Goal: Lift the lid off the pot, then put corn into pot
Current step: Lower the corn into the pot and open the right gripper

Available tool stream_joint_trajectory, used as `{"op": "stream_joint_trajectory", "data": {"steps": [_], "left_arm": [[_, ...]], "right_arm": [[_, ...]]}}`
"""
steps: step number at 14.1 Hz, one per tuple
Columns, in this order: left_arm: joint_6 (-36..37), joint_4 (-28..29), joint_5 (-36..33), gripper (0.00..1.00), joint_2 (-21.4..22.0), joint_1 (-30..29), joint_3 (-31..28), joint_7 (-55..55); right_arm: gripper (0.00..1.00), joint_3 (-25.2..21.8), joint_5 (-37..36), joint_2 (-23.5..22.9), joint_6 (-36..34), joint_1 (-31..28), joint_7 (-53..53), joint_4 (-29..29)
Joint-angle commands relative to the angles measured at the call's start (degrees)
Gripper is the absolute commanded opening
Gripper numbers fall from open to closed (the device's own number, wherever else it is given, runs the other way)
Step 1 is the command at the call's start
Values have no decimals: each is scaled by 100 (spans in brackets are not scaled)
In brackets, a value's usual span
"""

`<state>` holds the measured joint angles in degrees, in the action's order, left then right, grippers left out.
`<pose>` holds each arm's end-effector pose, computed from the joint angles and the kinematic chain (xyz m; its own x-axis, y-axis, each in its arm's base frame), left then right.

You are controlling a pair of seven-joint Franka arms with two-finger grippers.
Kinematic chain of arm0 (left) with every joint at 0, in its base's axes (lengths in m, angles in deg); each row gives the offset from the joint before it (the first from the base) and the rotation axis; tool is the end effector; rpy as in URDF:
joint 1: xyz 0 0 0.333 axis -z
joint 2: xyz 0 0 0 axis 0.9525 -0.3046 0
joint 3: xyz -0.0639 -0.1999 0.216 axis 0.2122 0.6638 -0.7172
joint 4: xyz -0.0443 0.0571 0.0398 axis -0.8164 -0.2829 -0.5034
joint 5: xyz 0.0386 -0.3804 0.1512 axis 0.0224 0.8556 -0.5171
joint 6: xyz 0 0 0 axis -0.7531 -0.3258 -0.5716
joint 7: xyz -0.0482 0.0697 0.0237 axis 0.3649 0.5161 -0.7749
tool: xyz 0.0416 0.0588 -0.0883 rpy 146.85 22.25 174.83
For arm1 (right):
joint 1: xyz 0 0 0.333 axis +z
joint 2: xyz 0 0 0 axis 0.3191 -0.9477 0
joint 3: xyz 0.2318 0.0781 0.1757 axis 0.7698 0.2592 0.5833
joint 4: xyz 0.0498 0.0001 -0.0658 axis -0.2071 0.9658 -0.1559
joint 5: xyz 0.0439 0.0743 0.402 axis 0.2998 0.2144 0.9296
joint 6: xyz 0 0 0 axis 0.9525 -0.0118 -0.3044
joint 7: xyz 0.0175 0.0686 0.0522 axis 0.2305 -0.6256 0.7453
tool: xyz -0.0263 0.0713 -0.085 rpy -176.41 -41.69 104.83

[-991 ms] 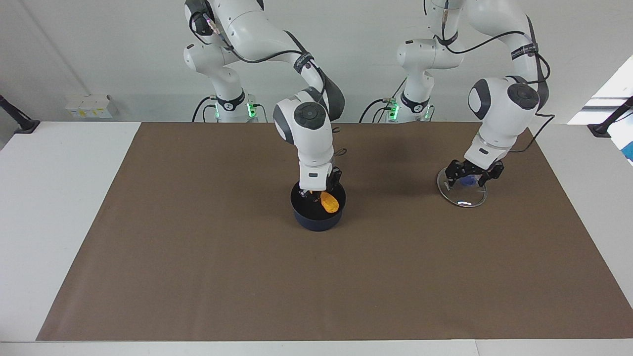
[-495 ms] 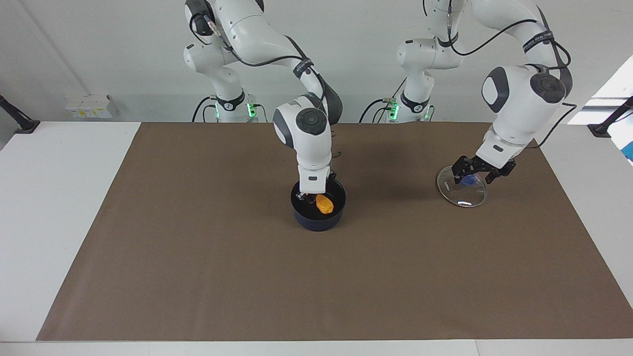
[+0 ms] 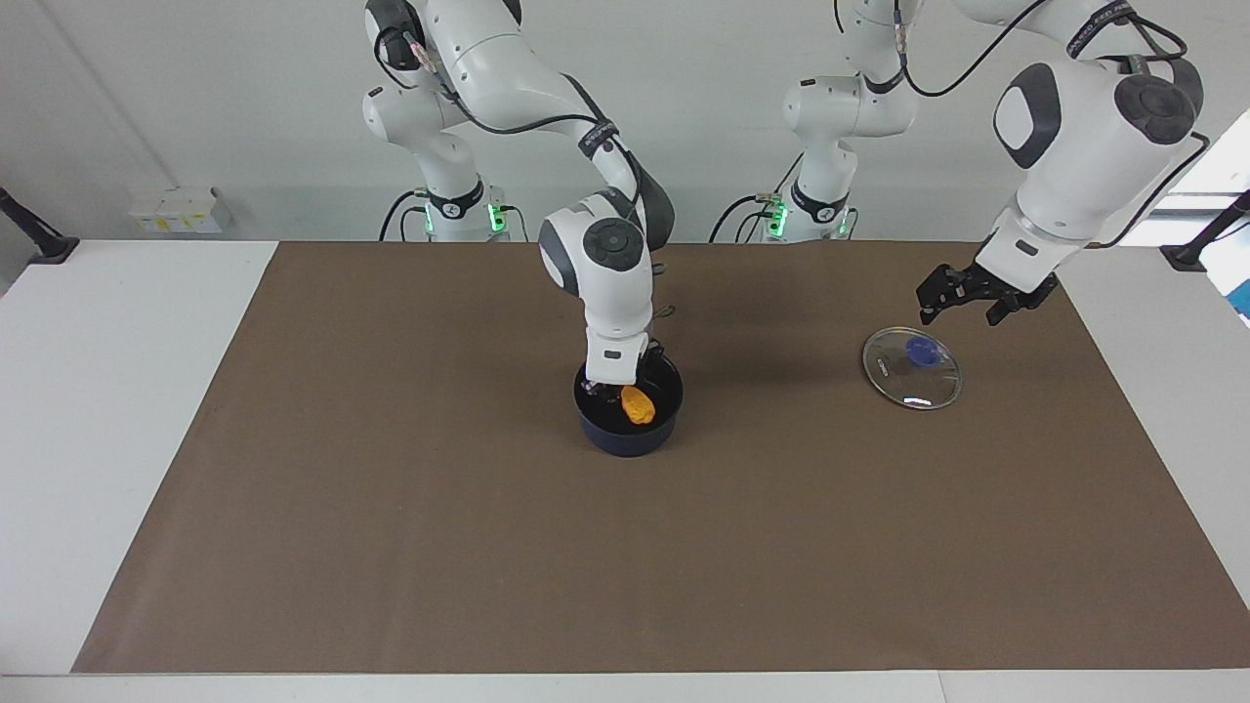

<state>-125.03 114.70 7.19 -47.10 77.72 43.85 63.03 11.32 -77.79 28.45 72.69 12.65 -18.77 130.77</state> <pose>0.5850 -0.0341 0.5321 0.9939 -0.0685 -0.0867 -0.0668 -0.9975 0.0220 0.5783 0.3572 0.3085 0.8266 0.5624 0.0239 0.5628 -0.8254 -0.0434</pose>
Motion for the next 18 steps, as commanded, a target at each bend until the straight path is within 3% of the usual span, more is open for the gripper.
{"op": "stream_joint_trajectory", "data": {"steps": [1, 3, 5, 6, 9, 14, 18], "left_arm": [[399, -308, 35, 100, 10, 35, -24, 96], [531, -185, 44, 100, 256, 35, -24, 114], [602, -176, 44, 100, 318, 35, -33, 114], [602, -184, 36, 100, 327, 35, -33, 114], [637, -246, -26, 100, 318, 35, -24, 210], [717, -439, -70, 100, 283, 26, -24, 246], [699, -369, -26, 100, 327, -35, -24, 272]], "right_arm": [[14, 36, -13, 179, 188, -32, -121, 260], [43, 45, 13, 179, 197, -41, -121, 260], [86, 36, 22, 179, 206, -41, -112, 242], [100, 36, 22, 153, 206, -50, -103, 199], [100, 36, 31, 213, 67, -111, -60, 23], [100, -7, 40, 1249, -672, -568, -86, 5], [100, -43, 14, 1786, -831, -1182, -103, -48]]}}
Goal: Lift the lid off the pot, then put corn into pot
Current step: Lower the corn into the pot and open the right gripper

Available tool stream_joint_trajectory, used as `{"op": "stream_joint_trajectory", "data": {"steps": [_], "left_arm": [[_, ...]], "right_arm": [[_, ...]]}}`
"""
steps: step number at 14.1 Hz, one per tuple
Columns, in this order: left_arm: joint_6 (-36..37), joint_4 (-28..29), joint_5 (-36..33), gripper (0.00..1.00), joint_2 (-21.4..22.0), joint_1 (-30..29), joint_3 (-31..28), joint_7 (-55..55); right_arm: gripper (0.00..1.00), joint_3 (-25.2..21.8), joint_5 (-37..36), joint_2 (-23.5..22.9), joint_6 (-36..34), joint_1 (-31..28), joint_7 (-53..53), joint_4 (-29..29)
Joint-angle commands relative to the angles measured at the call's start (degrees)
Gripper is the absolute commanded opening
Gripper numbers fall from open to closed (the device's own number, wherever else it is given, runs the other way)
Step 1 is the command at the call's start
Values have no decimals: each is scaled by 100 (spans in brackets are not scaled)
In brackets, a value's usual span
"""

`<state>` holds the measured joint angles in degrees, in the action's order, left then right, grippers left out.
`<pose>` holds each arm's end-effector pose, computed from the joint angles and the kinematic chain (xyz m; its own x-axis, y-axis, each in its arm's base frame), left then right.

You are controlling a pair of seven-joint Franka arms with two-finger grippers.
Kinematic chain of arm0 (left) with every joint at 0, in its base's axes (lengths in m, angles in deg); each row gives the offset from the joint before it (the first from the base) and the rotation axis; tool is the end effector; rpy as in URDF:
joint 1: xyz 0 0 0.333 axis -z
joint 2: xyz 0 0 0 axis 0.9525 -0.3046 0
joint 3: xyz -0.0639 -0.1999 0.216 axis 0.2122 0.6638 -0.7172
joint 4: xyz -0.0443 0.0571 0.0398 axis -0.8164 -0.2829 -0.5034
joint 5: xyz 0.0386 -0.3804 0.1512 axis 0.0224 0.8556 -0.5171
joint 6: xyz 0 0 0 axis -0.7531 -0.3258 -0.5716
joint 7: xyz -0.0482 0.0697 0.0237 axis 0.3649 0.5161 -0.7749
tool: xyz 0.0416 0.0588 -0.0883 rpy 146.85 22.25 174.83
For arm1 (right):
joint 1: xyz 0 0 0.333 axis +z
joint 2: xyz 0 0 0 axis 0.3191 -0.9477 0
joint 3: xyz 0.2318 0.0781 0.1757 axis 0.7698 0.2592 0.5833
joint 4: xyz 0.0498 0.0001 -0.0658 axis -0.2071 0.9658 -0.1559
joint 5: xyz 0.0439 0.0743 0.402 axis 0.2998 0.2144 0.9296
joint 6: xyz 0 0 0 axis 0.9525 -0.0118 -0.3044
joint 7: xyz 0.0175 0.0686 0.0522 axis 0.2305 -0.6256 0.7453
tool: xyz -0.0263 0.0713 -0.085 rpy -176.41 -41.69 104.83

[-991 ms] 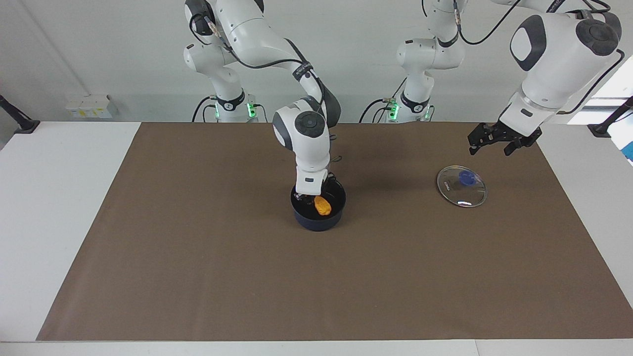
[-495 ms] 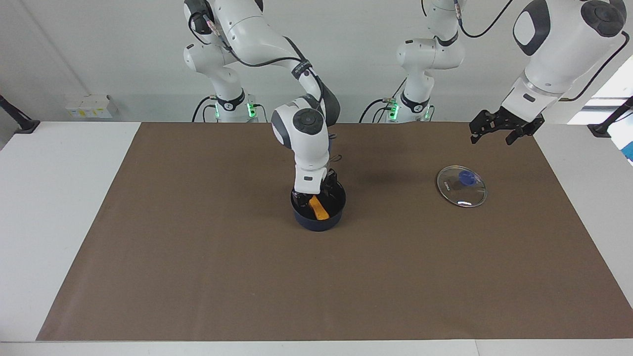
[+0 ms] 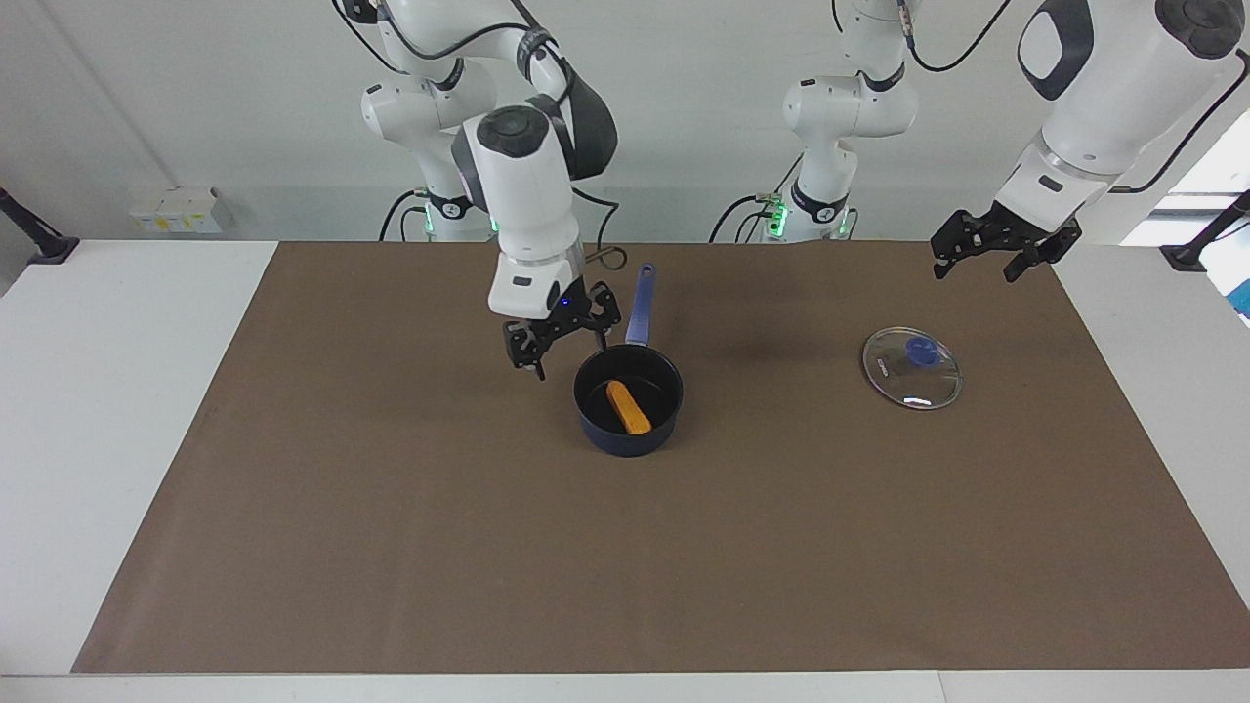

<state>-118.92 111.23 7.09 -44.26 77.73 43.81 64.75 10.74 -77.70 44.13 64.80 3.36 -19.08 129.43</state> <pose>0.5656 -0.0324 0.5818 0.9915 -0.1003 -0.0825 -0.0986 -0.9948 0.0249 0.6043 0.2438 0.4899 0.8951 0.4070 0.1820 0.4198 -0.9068 -0.0370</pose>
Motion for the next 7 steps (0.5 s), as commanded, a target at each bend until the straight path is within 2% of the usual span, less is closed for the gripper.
{"op": "stream_joint_trajectory", "data": {"steps": [1, 4, 7], "left_arm": [[88, -22, -16, 100, 43, -37, -19, 100], [88, -14, -16, 100, 43, -37, -19, 100], [88, -5, -16, 100, 52, -1, -19, 100]], "right_arm": [[100, 16, -65, 306, -146, -446, -72, 34], [100, 7, -83, 351, -647, -947, -81, -343], [100, -133, -74, 421, -1103, -1194, -72, -563]]}}
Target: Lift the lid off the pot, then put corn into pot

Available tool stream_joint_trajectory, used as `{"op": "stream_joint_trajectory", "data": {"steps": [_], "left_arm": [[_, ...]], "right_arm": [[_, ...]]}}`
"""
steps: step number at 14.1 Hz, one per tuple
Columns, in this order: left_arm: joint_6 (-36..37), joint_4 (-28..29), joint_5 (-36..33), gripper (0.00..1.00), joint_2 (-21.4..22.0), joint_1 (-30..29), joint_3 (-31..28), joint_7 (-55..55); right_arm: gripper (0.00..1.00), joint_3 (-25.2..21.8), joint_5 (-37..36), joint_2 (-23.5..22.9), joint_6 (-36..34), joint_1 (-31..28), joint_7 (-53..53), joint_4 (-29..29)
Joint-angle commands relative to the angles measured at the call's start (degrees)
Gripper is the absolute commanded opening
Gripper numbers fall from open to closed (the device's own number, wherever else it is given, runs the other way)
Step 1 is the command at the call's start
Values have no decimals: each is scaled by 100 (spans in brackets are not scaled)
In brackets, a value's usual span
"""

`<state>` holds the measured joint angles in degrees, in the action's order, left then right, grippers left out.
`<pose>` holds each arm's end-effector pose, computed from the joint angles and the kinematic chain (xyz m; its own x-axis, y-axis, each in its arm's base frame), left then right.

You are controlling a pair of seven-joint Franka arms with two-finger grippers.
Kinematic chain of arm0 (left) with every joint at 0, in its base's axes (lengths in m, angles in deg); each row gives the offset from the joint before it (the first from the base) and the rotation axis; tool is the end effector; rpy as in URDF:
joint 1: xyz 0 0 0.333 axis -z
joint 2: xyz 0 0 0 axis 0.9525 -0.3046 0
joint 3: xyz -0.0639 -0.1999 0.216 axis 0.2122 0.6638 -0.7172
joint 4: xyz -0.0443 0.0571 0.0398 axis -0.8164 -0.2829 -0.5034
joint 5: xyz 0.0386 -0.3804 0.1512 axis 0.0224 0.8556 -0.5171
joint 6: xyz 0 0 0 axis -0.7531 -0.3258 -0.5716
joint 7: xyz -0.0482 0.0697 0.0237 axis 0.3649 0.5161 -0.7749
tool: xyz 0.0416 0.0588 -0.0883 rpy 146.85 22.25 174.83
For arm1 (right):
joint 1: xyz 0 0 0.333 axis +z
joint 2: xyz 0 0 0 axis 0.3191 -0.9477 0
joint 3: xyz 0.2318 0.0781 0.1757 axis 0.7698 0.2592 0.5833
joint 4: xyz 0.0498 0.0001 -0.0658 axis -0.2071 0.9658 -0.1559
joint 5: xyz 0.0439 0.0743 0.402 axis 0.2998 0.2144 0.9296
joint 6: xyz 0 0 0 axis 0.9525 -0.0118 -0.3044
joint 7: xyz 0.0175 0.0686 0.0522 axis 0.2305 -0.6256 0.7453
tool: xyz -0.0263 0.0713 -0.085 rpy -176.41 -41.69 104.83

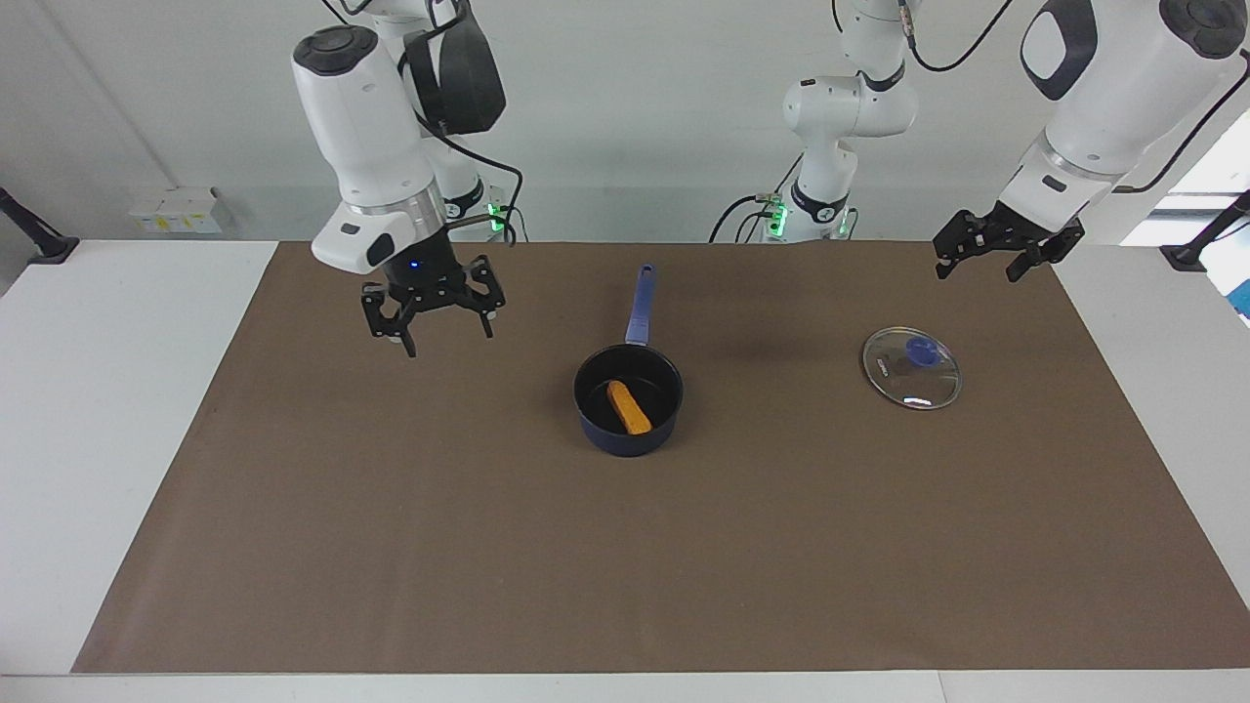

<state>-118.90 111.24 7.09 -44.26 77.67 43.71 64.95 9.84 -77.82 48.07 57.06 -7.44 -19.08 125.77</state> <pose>0.5656 -0.0308 0.5817 0.9914 -0.1010 -0.0829 -0.0993 -0.9947 0.0253 0.6215 0.1139 0.5528 0.9578 0.2244 0.1797 0.2342 -0.9715 -0.0352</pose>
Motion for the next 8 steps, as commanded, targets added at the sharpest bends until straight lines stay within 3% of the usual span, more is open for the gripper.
{"op": "stream_joint_trajectory", "data": {"steps": [1, 8], "left_arm": [[85, 4, -16, 100, 52, 4, -9, 80], [76, -5, -16, 100, 52, -31, -9, 80]], "right_arm": [[100, -123, -18, 79, -610, -168, -72, -285], [100, -791, -88, 194, -2158, -212, -72, -909]]}}
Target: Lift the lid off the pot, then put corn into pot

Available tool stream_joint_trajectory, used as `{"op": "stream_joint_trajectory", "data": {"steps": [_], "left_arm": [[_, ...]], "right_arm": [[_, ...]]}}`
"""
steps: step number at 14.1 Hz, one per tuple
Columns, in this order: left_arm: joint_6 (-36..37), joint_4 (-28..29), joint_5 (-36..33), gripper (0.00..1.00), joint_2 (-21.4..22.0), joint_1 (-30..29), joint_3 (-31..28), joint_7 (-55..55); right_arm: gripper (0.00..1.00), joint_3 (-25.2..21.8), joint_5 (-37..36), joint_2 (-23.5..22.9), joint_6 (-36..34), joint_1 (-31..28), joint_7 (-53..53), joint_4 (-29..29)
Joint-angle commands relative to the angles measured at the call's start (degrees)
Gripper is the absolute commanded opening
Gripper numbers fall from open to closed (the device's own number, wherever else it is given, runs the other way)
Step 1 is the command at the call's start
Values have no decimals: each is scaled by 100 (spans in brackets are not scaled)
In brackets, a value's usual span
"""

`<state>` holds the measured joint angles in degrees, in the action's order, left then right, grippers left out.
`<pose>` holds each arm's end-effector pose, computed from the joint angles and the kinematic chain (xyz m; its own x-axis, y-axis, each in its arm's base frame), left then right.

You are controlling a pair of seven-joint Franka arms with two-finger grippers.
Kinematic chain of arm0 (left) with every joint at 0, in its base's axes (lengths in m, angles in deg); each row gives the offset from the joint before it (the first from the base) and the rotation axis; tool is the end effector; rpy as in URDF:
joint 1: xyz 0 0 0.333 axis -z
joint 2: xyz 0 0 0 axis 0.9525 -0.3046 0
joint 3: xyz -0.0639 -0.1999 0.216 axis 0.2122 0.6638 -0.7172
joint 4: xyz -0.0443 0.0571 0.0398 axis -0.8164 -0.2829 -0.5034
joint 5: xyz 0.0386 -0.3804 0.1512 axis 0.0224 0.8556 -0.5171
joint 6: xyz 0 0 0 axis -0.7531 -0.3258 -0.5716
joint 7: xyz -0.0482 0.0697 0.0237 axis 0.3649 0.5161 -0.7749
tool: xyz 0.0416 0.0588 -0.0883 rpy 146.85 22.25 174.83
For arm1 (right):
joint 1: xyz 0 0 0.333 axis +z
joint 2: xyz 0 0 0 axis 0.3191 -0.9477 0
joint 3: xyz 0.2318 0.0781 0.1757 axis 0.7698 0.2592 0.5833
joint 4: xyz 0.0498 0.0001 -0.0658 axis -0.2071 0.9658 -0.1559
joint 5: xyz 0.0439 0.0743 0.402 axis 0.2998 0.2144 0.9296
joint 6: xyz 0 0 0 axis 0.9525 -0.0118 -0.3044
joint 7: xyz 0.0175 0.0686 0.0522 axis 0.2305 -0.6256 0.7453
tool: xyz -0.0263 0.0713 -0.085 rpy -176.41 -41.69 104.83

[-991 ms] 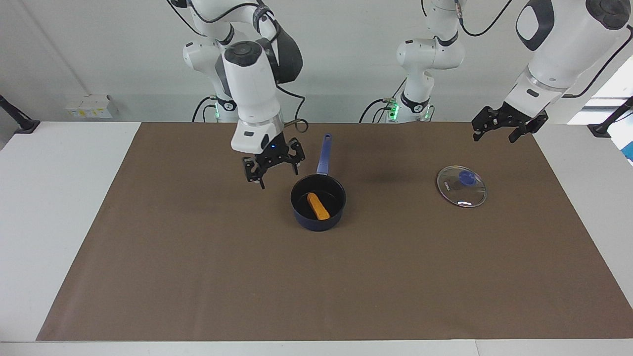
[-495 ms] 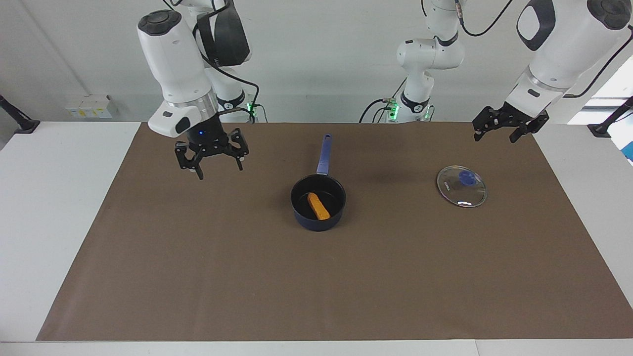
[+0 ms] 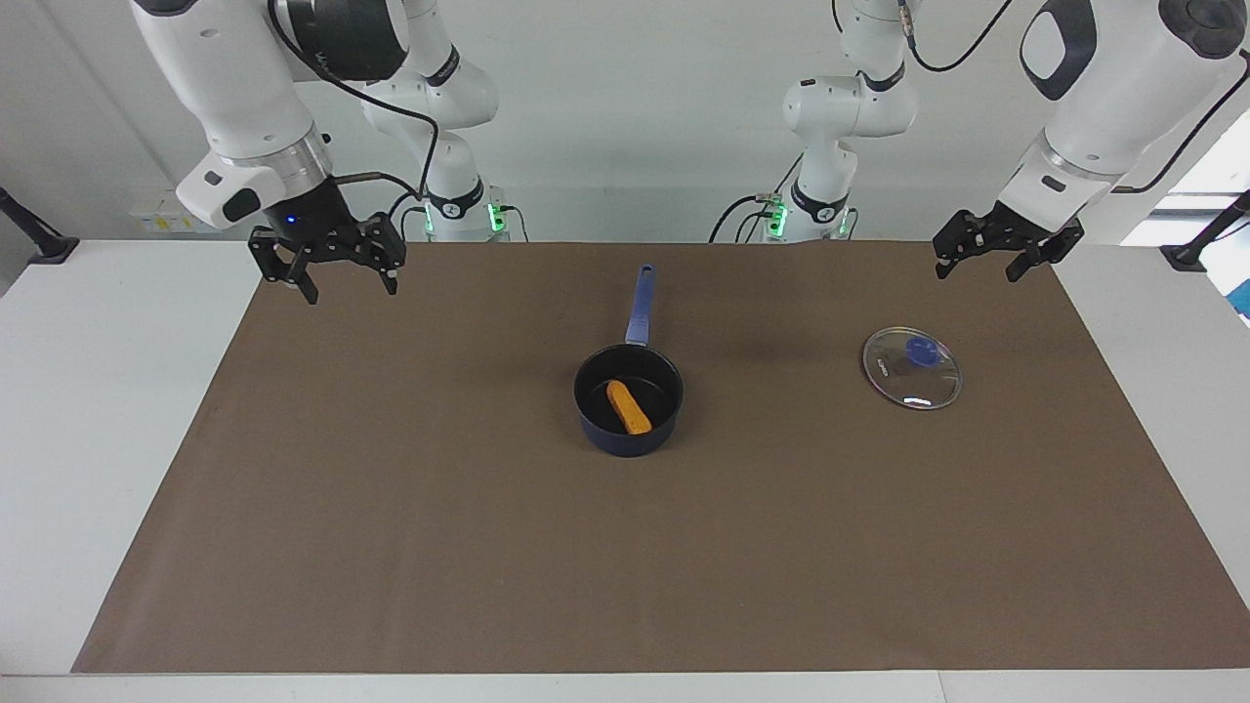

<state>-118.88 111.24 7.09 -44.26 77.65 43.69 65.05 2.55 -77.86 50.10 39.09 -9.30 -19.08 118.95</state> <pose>0.5656 -0.0304 0.5816 0.9913 -0.1021 -0.0832 -0.1003 -0.9946 0.0254 0.5955 0.0173 0.6042 0.9961 0.0852 0.0224 0.0860 -0.9956 -0.0375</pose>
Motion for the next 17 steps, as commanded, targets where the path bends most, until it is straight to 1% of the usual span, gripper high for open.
{"op": "stream_joint_trajectory", "data": {"steps": [1, 5, 10, 11, 13, 17], "left_arm": [[75, -5, -7, 100, 52, -29, -7, 70], [66, -5, -7, 100, 52, -20, -7, 70], [40, -5, -16, 100, 52, 15, -7, 70], [40, -5, -7, 100, 52, 15, -7, 70], [14, -5, -16, 100, 52, 33, -7, 62], [40, -14, -7, 100, 43, -11, -7, 18]], "right_arm": [[100, -149, -93, 86, -519, -26, -72, -280], [100, -457, -278, 473, -687, -52, -64, -219], [100, -493, -278, 650, -1627, -78, -11, -131], [100, -493, -269, 693, -1672, -70, 6, -79], [100, -484, -269, 720, -1524, -78, 7, 18], [100, -484, -313, 738, -610, -70, 252, 220]]}}
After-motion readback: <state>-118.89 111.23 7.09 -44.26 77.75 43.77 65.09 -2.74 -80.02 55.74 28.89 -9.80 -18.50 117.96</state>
